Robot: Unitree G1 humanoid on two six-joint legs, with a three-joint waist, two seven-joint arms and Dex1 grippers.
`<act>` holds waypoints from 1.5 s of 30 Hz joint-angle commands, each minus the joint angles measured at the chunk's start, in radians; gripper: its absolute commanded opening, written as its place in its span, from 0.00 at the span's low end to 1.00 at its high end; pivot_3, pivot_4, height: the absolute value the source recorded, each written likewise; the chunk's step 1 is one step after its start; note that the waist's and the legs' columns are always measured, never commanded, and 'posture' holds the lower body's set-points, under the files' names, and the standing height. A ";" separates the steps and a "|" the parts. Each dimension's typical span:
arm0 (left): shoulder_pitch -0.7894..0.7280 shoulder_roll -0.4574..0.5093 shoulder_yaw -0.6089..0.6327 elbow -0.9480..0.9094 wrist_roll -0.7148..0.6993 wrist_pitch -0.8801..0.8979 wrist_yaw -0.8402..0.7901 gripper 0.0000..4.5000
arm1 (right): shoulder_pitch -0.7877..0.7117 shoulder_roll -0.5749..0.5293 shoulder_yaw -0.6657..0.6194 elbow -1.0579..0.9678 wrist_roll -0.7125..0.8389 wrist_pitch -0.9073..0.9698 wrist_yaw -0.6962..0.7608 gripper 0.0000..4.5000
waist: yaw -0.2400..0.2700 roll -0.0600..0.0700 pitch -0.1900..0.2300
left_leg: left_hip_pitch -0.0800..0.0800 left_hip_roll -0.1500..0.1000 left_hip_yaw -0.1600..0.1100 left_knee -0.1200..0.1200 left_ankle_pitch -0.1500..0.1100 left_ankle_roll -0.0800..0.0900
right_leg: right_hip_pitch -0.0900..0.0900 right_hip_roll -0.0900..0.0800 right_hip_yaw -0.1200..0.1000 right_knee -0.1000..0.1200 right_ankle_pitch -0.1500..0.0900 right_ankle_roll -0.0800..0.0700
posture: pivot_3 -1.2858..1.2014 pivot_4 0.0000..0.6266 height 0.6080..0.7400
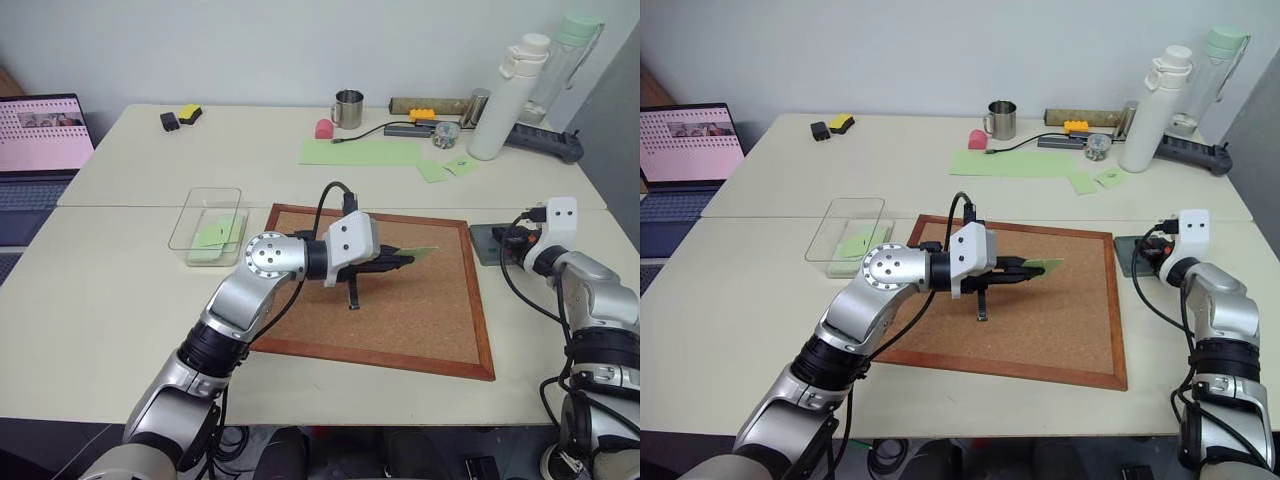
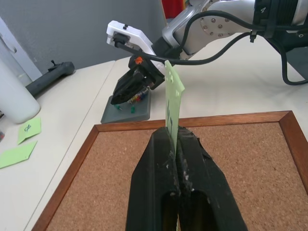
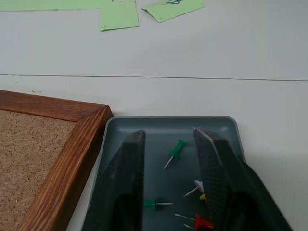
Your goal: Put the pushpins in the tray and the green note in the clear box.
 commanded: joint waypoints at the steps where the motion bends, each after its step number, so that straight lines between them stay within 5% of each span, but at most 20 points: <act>1: -0.008 0.003 0.013 -0.041 0.008 -0.009 -0.001 0.00 | -0.022 -0.031 -0.009 -0.006 0.016 -0.035 0.014 0.64 | 0.001 0.000 0.000 | 0.000 0.000 0.000 0.000 0.000 0.000 | 0.000 0.000 0.000 0.000 0.000 0.000 | 0.52 0.24 1.00; 6: -0.028 -0.008 0.041 -0.018 0.011 -0.002 0.028 0.00 | 0.020 -0.044 -0.010 -0.127 0.052 -0.014 0.057 0.87 | 0.002 0.000 0.000 | 0.000 0.000 0.000 0.000 0.000 0.000 | 0.000 0.000 0.000 0.000 0.000 0.000 | 0.52 0.24 1.00; 14: -0.050 -0.062 0.228 0.011 -0.035 0.142 0.239 0.00 | 0.199 -0.046 0.043 -0.637 0.250 0.087 0.218 0.87 | 0.001 0.001 0.001 | 0.000 0.001 -0.001 0.001 0.000 0.000 | 0.000 0.000 -0.001 0.001 0.000 0.000 | 0.52 0.24 1.00; 23: -0.032 0.091 0.516 0.121 0.044 0.236 0.552 0.00 | 0.189 -0.017 0.115 -0.971 0.505 0.301 0.173 0.87 | 0.000 0.000 0.001 | 0.000 0.001 -0.005 0.001 0.000 0.000 | 0.000 0.002 -0.004 0.002 0.000 0.000 | 0.52 0.24 1.00; 29: 0.056 0.205 0.523 0.180 0.151 0.197 0.625 0.00 | 0.142 0.021 0.160 -1.024 0.581 0.352 0.114 0.87 | 0.008 0.000 0.001 | 0.000 0.001 -0.006 0.001 0.000 0.000 | 0.000 0.000 -0.005 0.002 0.000 0.000 | 0.52 0.24 1.00; 38: 0.140 0.212 0.468 0.191 0.208 0.195 0.640 0.00 | 0.155 0.001 0.174 -1.031 0.631 0.370 0.107 0.87 | 0.009 -0.002 0.002 | -0.003 0.001 -0.007 0.001 0.000 0.000 | -0.001 0.000 -0.007 0.002 0.000 0.000 | 0.52 0.24 1.00; 45: 0.127 0.222 0.477 0.212 0.194 0.183 0.628 0.30 | 0.175 -0.027 0.169 -1.029 0.629 0.353 0.115 0.89 | 0.007 -0.002 0.002 | -0.002 0.001 -0.007 0.001 0.000 0.000 | -0.001 0.000 -0.007 0.002 0.000 0.000 | 0.52 0.24 1.00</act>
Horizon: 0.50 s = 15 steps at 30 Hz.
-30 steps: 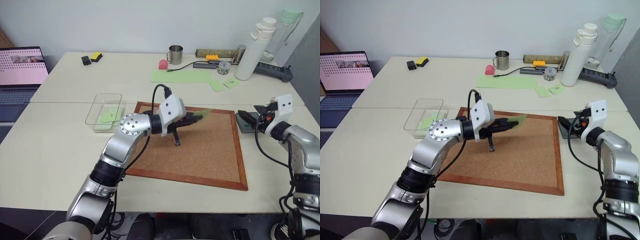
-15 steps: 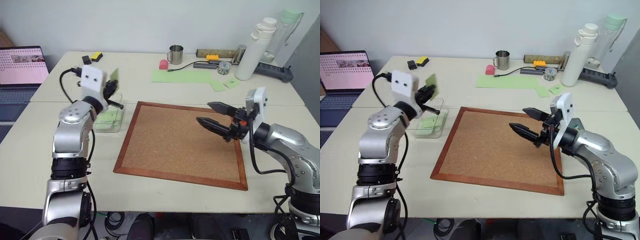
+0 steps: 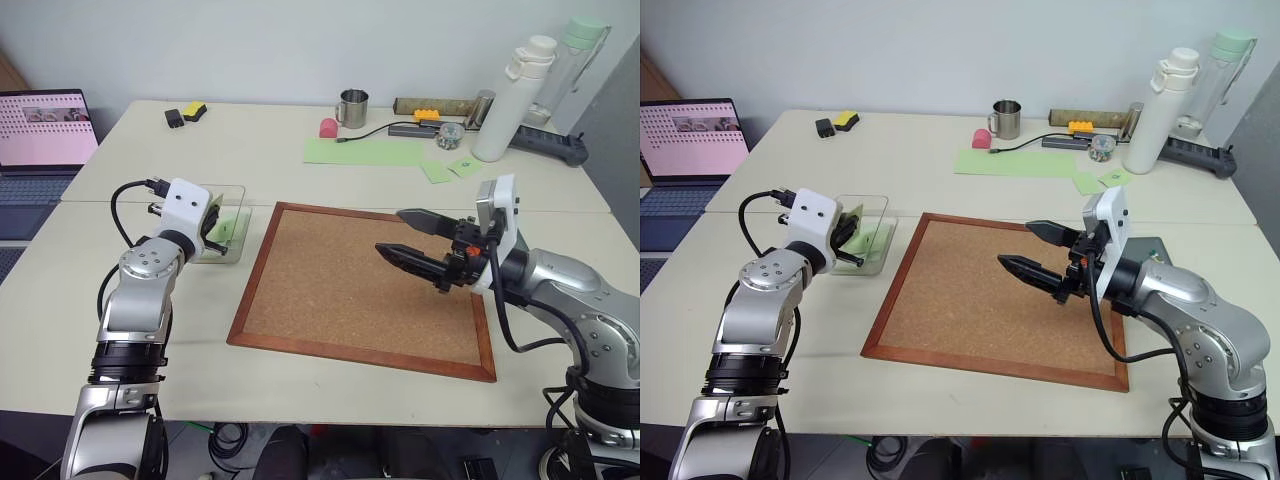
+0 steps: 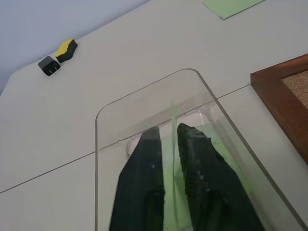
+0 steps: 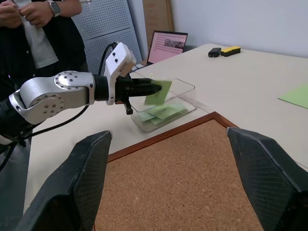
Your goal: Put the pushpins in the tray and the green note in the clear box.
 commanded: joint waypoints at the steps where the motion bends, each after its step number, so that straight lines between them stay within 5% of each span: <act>1: -0.020 0.023 0.022 -0.008 0.001 -0.020 -0.007 0.35 | 0.003 -0.018 -0.016 -0.027 0.015 -0.021 0.004 0.89 | 0.000 0.000 0.000 | 0.000 0.000 0.000 0.000 0.000 0.000 | 0.000 0.000 0.000 0.000 0.000 0.000 | 0.52 0.24 1.00; 8: -0.011 0.057 0.035 -0.074 -0.043 -0.009 -0.085 0.68 | -0.011 -0.038 -0.027 -0.025 0.027 -0.010 -0.016 0.89 | 0.000 0.000 0.000 | 0.000 0.000 0.000 0.000 0.000 0.000 | 0.000 0.000 0.000 0.000 0.000 0.000 | 0.52 0.24 1.00; 15: -0.024 0.132 0.024 -0.210 -0.220 0.098 -0.345 0.99 | 0.021 -0.115 -0.059 0.007 0.000 -0.026 0.015 0.89 | 0.001 0.000 0.000 | 0.000 0.000 0.000 0.000 0.000 0.000 | 0.000 0.000 0.000 0.000 0.000 0.000 | 0.52 0.24 1.00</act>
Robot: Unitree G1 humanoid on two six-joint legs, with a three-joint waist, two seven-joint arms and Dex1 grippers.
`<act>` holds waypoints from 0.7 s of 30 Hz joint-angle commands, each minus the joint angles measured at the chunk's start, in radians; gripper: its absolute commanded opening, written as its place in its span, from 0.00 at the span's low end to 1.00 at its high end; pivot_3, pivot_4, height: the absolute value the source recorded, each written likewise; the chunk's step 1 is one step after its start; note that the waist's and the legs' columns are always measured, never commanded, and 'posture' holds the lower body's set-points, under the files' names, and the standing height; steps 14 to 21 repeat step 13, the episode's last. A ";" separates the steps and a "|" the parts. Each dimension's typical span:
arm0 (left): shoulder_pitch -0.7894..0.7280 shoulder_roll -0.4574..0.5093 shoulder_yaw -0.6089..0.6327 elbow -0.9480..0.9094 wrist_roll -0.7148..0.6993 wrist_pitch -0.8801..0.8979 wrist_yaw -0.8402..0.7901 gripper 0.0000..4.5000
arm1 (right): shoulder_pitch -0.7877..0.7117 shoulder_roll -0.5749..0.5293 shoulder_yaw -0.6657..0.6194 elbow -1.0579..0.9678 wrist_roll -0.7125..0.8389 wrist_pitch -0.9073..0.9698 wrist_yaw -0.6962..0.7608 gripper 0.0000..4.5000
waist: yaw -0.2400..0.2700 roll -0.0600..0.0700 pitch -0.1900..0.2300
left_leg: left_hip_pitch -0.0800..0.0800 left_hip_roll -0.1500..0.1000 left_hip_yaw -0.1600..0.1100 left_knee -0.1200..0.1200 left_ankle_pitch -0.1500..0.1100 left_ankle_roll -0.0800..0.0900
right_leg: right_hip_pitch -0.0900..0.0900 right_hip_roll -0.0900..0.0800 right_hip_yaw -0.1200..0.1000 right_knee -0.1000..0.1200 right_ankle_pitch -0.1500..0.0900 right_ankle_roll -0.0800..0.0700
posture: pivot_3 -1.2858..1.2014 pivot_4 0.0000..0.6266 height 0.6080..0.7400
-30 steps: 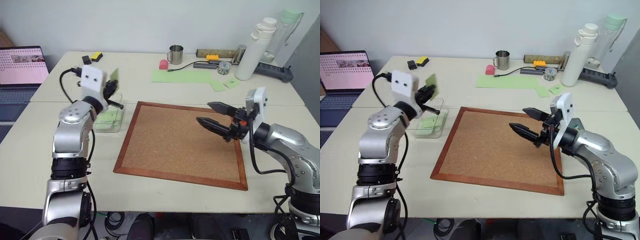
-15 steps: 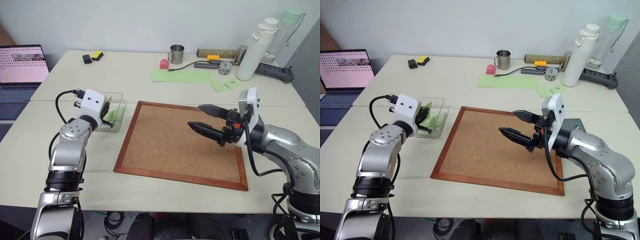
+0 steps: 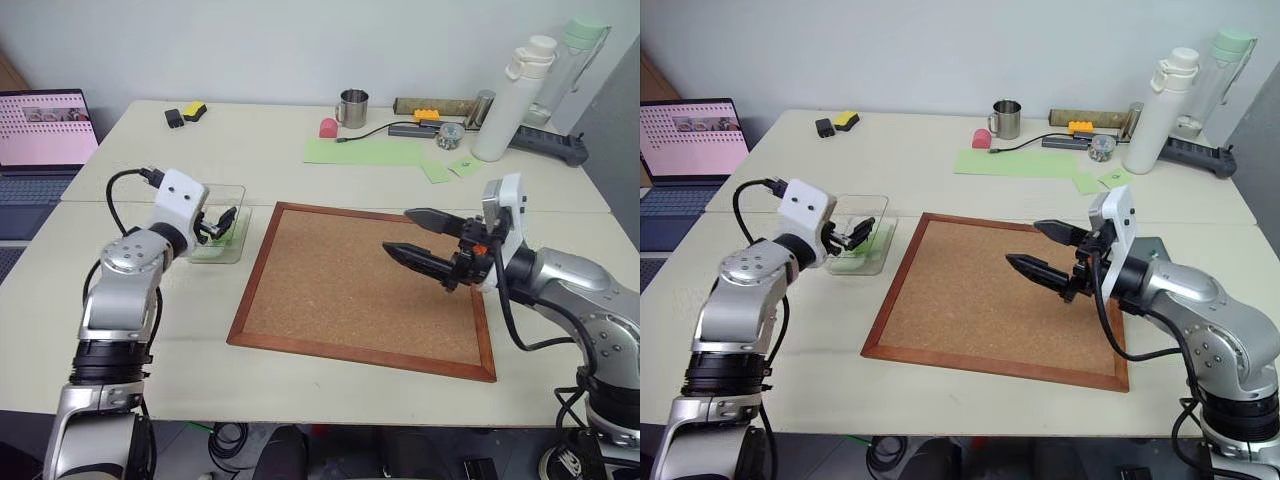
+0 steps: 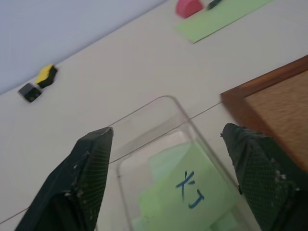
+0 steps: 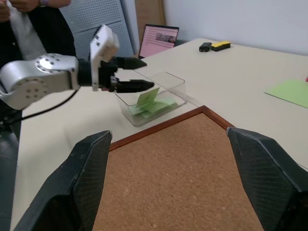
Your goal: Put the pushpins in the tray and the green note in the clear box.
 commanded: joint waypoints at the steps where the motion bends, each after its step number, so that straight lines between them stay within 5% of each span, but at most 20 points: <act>1: -0.016 0.039 0.013 -0.104 -0.127 0.085 -0.147 0.99 | 0.031 -0.061 -0.033 -0.002 -0.019 -0.031 0.047 0.89 | 0.000 0.000 0.000 | 0.000 0.000 0.000 0.000 0.000 0.000 | 0.000 0.000 0.000 0.000 0.000 0.000 | 0.52 0.24 1.00; 9: 0.051 0.128 -0.056 -0.226 -0.262 0.175 -0.394 0.99 | 0.131 -0.165 -0.070 -0.004 0.011 -0.021 0.148 0.89 | -0.004 0.000 0.000 | 0.001 0.000 0.001 0.000 0.000 0.000 | 0.000 0.001 0.001 0.000 0.000 0.000 | 0.52 0.24 1.00; 21: 0.054 0.127 -0.064 -0.214 -0.262 0.165 -0.415 0.99 | 0.189 -0.175 -0.091 -0.022 0.004 -0.038 0.149 0.89 | -0.004 0.000 0.001 | 0.000 0.001 0.001 0.000 0.000 0.000 | 0.000 0.001 0.001 0.000 0.000 0.000 | 0.52 0.24 1.00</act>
